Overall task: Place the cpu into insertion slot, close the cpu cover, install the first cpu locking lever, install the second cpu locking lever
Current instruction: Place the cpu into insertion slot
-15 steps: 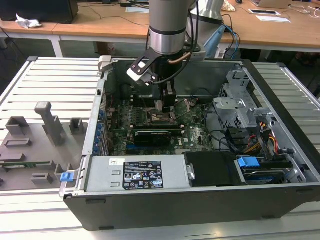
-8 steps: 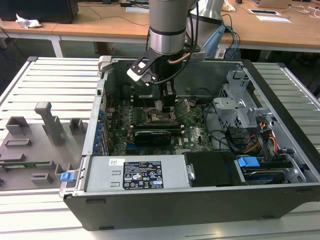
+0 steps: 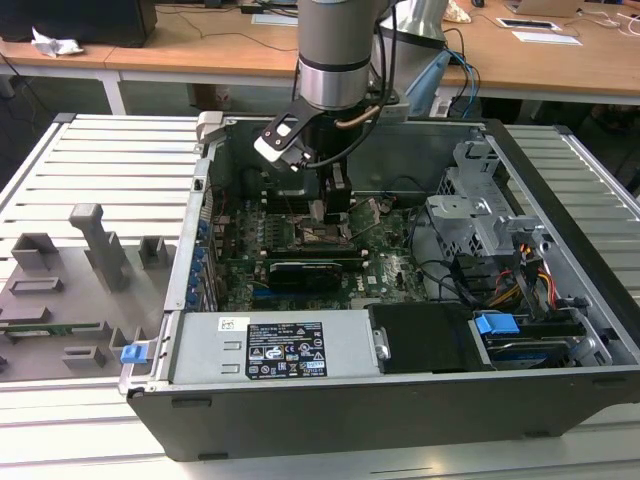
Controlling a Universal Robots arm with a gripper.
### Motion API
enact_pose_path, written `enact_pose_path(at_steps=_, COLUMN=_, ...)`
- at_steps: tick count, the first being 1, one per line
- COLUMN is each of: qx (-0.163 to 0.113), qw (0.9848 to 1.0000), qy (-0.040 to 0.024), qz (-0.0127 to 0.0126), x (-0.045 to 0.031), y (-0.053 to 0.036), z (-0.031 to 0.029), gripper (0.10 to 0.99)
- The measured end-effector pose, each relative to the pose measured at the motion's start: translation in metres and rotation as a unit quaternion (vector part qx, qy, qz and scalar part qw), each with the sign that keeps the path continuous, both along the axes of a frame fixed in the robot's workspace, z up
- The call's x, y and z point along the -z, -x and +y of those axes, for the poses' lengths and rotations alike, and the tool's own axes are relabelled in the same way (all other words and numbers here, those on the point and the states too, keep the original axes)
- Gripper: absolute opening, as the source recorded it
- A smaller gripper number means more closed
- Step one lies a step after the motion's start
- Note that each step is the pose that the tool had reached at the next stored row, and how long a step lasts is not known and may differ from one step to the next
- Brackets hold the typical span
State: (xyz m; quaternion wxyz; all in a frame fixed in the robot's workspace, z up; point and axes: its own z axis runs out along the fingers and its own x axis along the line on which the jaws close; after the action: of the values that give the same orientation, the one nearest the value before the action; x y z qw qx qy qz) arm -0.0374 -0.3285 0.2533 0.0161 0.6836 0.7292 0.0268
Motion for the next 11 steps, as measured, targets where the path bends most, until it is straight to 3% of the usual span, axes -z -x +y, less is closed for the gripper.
enact_pose_path(at_steps=11, qx=0.007, qw=1.0, qy=0.0002, qz=-0.0001, x=0.0172, y=0.0056, z=0.0031, gripper=0.525)
